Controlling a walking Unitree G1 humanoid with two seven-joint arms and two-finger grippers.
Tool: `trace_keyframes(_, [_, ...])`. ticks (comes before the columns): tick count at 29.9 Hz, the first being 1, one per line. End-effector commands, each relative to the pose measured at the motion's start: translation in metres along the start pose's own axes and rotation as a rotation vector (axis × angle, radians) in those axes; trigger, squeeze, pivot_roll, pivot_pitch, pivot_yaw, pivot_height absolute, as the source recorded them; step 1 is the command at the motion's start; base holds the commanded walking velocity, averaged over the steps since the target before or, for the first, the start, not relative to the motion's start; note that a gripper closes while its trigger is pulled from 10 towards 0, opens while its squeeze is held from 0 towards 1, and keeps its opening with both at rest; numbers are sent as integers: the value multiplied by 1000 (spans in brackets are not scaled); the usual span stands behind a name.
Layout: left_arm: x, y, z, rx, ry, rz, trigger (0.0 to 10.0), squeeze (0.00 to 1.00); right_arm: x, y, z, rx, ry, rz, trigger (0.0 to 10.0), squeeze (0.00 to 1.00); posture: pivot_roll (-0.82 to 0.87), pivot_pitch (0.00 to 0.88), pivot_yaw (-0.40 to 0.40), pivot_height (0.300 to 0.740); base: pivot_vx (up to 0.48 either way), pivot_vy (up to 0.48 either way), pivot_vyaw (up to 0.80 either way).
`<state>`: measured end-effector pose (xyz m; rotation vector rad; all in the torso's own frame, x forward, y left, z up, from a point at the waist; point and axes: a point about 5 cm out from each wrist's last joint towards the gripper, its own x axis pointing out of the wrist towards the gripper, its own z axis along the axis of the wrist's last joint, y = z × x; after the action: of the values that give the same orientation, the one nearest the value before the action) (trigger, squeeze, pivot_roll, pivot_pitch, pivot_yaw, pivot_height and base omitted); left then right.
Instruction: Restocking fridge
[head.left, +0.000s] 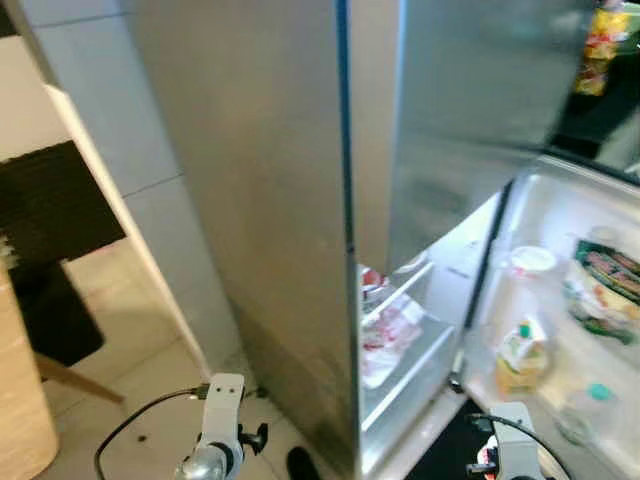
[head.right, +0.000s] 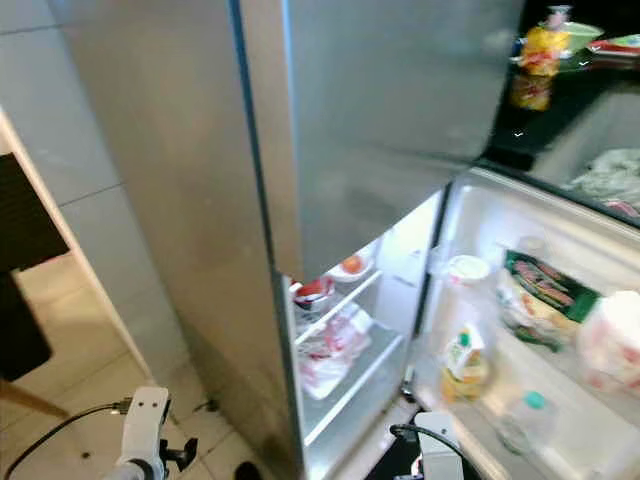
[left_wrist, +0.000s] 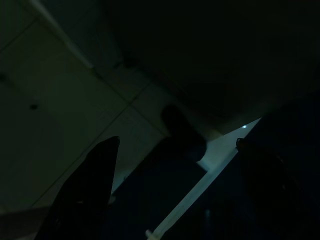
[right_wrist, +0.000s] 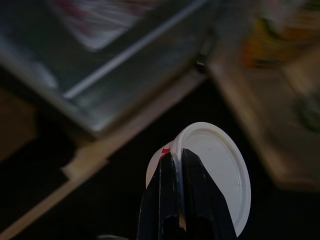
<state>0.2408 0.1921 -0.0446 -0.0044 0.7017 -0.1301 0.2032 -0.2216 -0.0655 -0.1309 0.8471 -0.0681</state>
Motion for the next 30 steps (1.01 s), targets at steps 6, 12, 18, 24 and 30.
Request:
trace_keyframes(6, [1, -12, -6, 53, 23, -54, 10000, 0, -5, -6, -15, 64, 21, -28, 10000, 0, -157, 0, 77, 740, 0, 0, 0])
trace_keyframes(12, [1, -15, -8, 65, 27, -66, 10000, 0, -7, -13, -20, 90, 24, -45, 10000, 0, -160, 0, 73, 740, 0, 0, -663])
trace_keyframes(18, [0, -17, -10, 82, 34, -87, 10000, 0, -7, -14, -19, 83, 19, -44, 10000, 0, -161, 0, 68, 740, 0, 0, -796])
trace_keyframes(24, [-3, -20, -18, 85, 38, -146, 10000, 0, -7, -16, -18, 76, 16, -38, 10000, 0, -159, 0, 55, 740, 0, 0, -800])
trace_keyframes(30, [-7, -13, -25, 89, 51, -129, 10000, 0, -7, -13, -16, 72, 6, -21, 10000, 0, -154, 0, 49, 740, 0, 0, -744])
